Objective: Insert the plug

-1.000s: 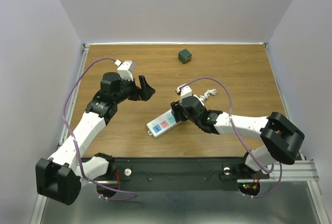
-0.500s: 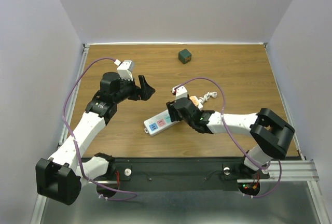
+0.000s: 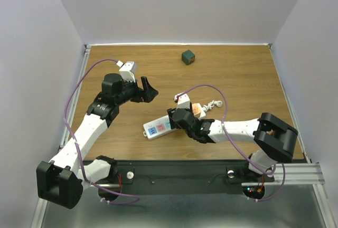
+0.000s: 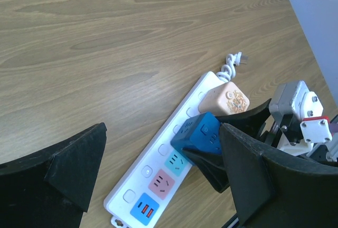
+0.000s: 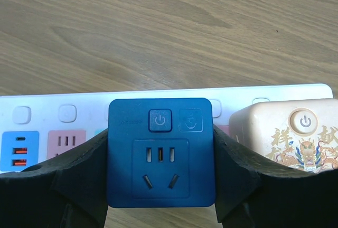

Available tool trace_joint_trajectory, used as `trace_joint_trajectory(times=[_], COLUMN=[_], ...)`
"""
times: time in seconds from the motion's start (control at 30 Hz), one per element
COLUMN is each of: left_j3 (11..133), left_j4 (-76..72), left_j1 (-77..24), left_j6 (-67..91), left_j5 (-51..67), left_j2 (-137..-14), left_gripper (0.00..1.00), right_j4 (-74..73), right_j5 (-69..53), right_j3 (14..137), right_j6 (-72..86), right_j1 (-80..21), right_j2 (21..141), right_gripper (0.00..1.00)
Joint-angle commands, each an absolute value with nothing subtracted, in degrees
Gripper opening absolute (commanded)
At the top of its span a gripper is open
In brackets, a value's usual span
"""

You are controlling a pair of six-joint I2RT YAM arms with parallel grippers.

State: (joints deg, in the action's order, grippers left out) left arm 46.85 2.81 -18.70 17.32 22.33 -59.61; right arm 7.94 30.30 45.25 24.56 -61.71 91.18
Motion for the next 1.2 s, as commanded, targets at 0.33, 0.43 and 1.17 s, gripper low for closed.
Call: trace_joint_trajectory(times=[0.33, 0.43, 1.17], left_j3=[46.7, 46.5, 45.6], left_j4=[0.3, 0.3, 0.4], left_j1=[-18.1, -18.0, -17.6], left_j6=[17.5, 17.5, 18.2], left_j5=[24.1, 24.1, 22.1], left_j2=[-59.5, -59.3, -58.9], left_gripper=[0.99, 0.99, 0.98], right_j4=[-11.6, -11.8, -10.8], right_j5=[31.0, 30.7, 34.7], right_j3=[40.0, 40.3, 51.6], right_j6=[40.4, 41.2, 28.5], right_j1=[-67.7, -68.3, -64.1], right_j2=[101.5, 103.9, 110.6], right_gripper=[0.0, 0.01, 0.0])
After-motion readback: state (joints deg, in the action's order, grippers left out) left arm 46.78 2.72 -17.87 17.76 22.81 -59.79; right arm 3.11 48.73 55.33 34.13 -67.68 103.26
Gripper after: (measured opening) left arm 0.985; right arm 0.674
